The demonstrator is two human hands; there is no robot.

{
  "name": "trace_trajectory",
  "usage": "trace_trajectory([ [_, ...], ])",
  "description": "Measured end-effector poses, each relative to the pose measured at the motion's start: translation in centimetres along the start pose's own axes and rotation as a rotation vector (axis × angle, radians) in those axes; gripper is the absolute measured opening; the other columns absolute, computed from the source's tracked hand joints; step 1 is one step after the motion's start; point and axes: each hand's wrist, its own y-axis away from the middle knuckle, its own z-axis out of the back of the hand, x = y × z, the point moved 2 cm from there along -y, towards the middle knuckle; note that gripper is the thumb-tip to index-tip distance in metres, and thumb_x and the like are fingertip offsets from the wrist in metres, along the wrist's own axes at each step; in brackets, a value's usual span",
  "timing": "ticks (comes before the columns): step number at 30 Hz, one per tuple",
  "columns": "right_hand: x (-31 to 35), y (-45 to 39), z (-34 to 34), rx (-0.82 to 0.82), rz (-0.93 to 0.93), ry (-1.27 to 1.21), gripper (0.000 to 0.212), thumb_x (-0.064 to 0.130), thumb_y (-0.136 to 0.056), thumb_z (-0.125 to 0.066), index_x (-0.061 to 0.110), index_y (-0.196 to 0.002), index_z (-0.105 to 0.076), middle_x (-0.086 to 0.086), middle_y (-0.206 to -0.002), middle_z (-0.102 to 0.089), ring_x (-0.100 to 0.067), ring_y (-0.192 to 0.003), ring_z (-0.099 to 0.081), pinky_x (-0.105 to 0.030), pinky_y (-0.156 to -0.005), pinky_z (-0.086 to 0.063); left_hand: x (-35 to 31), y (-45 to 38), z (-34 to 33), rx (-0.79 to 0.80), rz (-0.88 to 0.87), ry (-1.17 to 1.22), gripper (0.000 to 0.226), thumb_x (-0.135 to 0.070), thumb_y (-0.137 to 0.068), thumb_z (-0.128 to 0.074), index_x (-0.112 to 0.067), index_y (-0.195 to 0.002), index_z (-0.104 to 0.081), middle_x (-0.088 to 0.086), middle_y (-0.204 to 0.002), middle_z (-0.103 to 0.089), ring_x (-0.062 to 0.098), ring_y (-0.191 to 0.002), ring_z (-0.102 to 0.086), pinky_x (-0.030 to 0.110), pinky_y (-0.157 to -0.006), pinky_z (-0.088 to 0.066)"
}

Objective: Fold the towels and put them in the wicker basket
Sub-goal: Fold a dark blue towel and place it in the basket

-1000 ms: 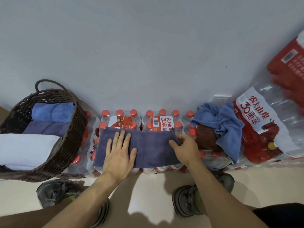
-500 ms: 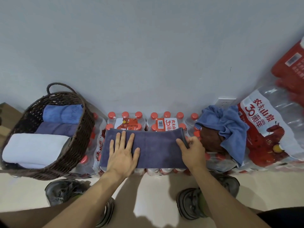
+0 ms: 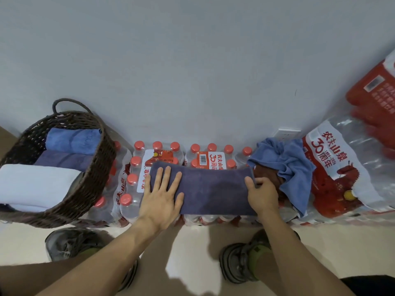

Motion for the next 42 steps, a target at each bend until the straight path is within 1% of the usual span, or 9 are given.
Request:
trace_trajectory([
  [4,2.7,0.2,-0.1,0.006,0.082,-0.042,0.017,0.030,-0.093,-0.064,0.014,-0.096,-0.060,0.003,-0.085,-0.062,-0.015,-0.081,-0.058,-0.023,-0.060,-0.037,-0.7,-0.8,1.4,0.031,-0.011,0.081,0.064,-0.052,-0.100,-0.018,-0.026,-0.156,-0.003,0.010,-0.164,0.005,0.030,-0.150,0.010,0.050,-0.120,0.012],
  [6,4.8,0.5,-0.8,0.018,0.134,-0.109,0.013,0.027,-0.090,-0.069,0.019,-0.092,-0.059,0.005,-0.085,-0.064,-0.008,-0.077,-0.059,-0.019,-0.058,-0.039,-0.9,-1.0,3.2,-0.124,0.025,0.346,0.054,-0.044,-0.099,-0.035,-0.021,-0.148,-0.036,0.010,-0.157,-0.029,0.030,-0.146,-0.023,0.046,-0.122,-0.013],
  [9,7.8,2.0,-2.9,0.098,0.151,-0.239,0.019,0.024,-0.086,-0.074,0.027,-0.082,-0.056,0.009,-0.081,-0.066,-0.006,-0.076,-0.063,-0.021,-0.061,-0.047,-1.3,-1.2,6.2,-0.298,0.181,0.968,0.015,-0.027,-0.097,-0.050,-0.019,-0.100,-0.063,-0.004,-0.098,-0.067,0.009,-0.088,-0.063,0.033,-0.084,-0.052],
  [16,10.5,7.1,-8.2,0.358,0.176,-0.315,0.011,0.024,-0.089,-0.069,0.027,-0.099,-0.064,0.011,-0.086,-0.070,0.002,-0.074,-0.067,-0.014,-0.063,-0.052,-1.3,-1.8,9.0,0.281,0.387,1.855,0.041,-0.043,-0.100,-0.045,-0.014,-0.094,-0.075,0.010,-0.092,-0.075,0.022,-0.079,-0.072,0.037,-0.067,-0.058],
  [21,11.9,8.9,-9.3,0.643,0.262,-0.254,0.027,0.011,-0.085,-0.071,0.021,-0.110,-0.069,-0.003,-0.092,-0.071,-0.010,-0.069,-0.067,-0.027,-0.076,-0.058,1.2,-1.6,7.8,0.000,0.487,1.748,0.025,-0.018,-0.094,-0.062,0.004,-0.107,-0.061,0.030,-0.107,-0.066,0.033,-0.095,-0.064,0.053,-0.095,-0.048],
  [25,11.1,8.4,-9.2,0.344,0.420,0.064,0.035,0.020,-0.083,-0.073,0.029,-0.116,-0.065,0.001,-0.103,-0.054,-0.009,-0.080,-0.056,-0.024,-0.080,-0.052,2.8,-1.5,7.3,-0.037,0.466,1.562,0.014,-0.010,-0.097,-0.057,-0.001,-0.106,-0.062,0.024,-0.101,-0.070,0.026,-0.085,-0.064,0.039,-0.079,-0.054],
  [32,8.5,9.1,-11.2,0.496,0.615,0.436,0.053,0.040,-0.091,-0.064,0.027,-0.140,-0.051,-0.002,-0.126,-0.045,-0.019,-0.116,-0.047,-0.035,-0.102,-0.042,4.8,-3.1,5.2,-0.046,0.377,1.098,0.022,-0.013,-0.101,-0.044,-0.019,-0.116,-0.059,-0.010,-0.095,-0.063,0.004,-0.083,-0.056,0.009,-0.064,-0.036],
  [39,6.9,9.5,-12.9,0.451,0.654,0.642,0.057,0.048,-0.095,-0.051,0.030,-0.147,-0.038,-0.004,-0.133,-0.043,-0.023,-0.119,-0.039,-0.038,-0.104,-0.038,7.4,-2.7,5.0,-0.195,0.328,0.656,0.009,-0.026,-0.091,-0.060,-0.018,-0.094,-0.061,0.000,-0.076,-0.069,0.021,-0.073,-0.062,0.031,-0.066,-0.049],
  [42,6.9,9.6,-13.5,0.395,0.638,0.650,0.056,0.049,-0.093,-0.052,0.032,-0.145,-0.039,-0.003,-0.131,-0.043,-0.023,-0.119,-0.040,-0.038,-0.101,-0.040,8.3,-2.2,5.2,0.002,0.403,0.523,0.033,-0.042,-0.087,-0.063,-0.012,-0.072,-0.066,0.003,-0.065,-0.068,0.023,-0.066,-0.065,0.031,-0.061,-0.051],
])
